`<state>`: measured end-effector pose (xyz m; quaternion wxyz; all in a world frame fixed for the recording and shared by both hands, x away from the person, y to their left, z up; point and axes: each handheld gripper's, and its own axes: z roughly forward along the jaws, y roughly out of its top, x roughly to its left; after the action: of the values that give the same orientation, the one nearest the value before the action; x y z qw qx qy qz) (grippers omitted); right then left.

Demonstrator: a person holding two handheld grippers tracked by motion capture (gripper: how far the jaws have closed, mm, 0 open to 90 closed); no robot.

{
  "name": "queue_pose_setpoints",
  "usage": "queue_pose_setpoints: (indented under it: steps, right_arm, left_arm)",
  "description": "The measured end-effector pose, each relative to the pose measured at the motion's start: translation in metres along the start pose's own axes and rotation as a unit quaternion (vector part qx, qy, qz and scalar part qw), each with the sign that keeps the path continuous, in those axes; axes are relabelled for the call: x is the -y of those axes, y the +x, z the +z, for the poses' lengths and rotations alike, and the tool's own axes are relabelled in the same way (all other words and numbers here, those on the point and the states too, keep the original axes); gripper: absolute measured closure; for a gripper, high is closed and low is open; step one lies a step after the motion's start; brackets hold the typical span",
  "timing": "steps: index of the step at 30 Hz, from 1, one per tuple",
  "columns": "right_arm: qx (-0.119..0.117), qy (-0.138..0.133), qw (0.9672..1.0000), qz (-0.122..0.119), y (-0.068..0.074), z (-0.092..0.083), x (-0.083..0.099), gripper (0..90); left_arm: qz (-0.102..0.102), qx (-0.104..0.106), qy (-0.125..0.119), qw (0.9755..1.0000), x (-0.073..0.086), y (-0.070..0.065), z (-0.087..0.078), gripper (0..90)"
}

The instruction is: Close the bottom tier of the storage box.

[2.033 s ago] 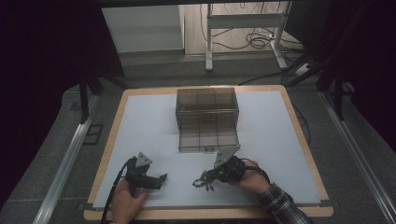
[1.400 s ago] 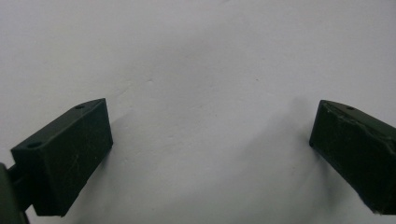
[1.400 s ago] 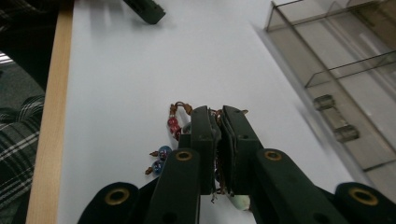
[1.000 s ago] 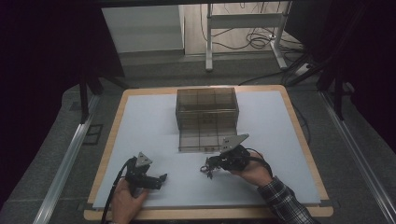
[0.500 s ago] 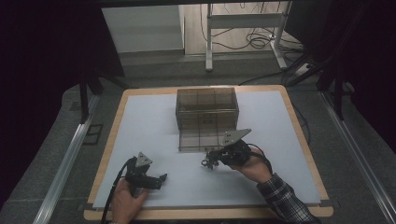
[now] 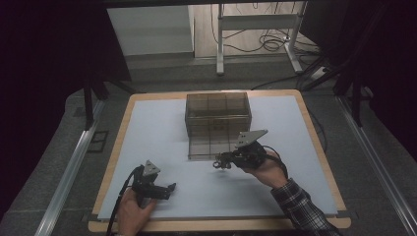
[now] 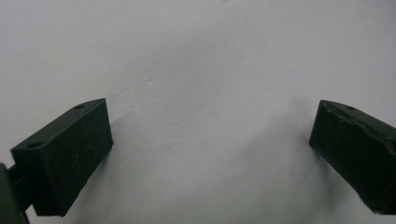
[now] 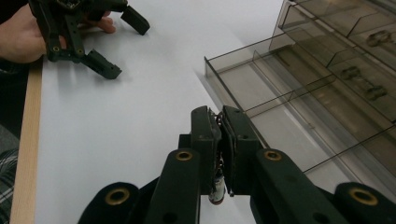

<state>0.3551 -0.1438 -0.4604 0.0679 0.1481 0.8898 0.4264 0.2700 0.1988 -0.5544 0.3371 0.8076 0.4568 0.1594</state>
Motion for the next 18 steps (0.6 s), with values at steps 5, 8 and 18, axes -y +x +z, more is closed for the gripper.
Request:
queue_pose_setpoints:
  steps: [5, 8, 18]
  right_arm:
    - [0.003, -0.004, 1.0, 0.004, -0.003, -0.002, -0.003, 82.9]
    - [0.004, -0.008, 0.9999, 0.008, -0.005, -0.004, -0.004, 82.9]
    - [0.012, -0.016, 0.9997, 0.012, -0.009, -0.007, -0.011, 82.9]
  left_arm:
    - [0.0, 0.0, 0.0, 1.0, 0.0, 0.0, 0.0, 0.0]
    - [0.0, 0.0, 0.0, 1.0, 0.0, 0.0, 0.0, 0.0]
    - [0.0, 0.0, 0.0, 1.0, 0.0, 0.0, 0.0, 0.0]
